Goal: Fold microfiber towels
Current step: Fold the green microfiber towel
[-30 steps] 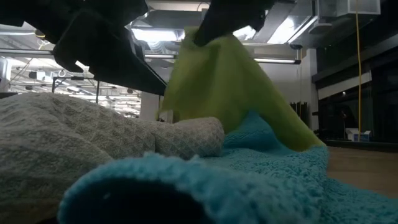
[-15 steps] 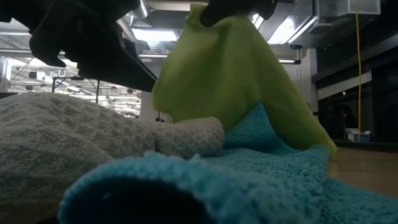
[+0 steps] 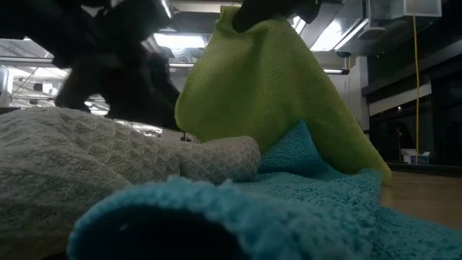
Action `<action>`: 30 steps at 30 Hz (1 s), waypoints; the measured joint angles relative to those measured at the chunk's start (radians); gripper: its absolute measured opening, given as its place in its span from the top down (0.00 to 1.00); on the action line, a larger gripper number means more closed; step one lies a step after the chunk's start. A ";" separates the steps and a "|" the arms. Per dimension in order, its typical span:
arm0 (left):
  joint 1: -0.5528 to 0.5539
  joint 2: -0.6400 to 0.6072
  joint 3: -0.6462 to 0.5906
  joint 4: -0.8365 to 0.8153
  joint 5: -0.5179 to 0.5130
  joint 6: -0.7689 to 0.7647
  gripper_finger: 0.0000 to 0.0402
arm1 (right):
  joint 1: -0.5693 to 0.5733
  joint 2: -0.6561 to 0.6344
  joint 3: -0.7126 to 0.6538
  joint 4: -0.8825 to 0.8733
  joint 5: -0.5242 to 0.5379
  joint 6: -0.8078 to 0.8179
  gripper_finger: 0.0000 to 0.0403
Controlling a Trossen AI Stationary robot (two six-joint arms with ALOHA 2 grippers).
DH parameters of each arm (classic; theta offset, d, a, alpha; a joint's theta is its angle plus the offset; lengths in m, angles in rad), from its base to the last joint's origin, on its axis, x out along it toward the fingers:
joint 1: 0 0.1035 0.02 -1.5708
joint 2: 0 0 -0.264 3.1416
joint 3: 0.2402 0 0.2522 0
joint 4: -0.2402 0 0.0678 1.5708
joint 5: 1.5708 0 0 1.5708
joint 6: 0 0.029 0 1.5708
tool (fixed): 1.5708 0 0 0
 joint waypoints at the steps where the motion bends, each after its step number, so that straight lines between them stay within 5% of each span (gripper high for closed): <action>1: 0.000 0.000 -0.001 0.000 -0.026 0.001 0.48 | 0.000 0.000 0.000 0.000 0.000 0.000 0.99; 14: 0.007 0.038 0.001 0.032 0.004 0.096 0.48 | 0.000 0.000 0.001 -0.002 0.000 -0.004 0.99; 30: -0.010 0.058 0.001 0.137 -0.087 0.209 0.54 | 0.000 0.000 0.002 -0.003 0.000 0.000 0.99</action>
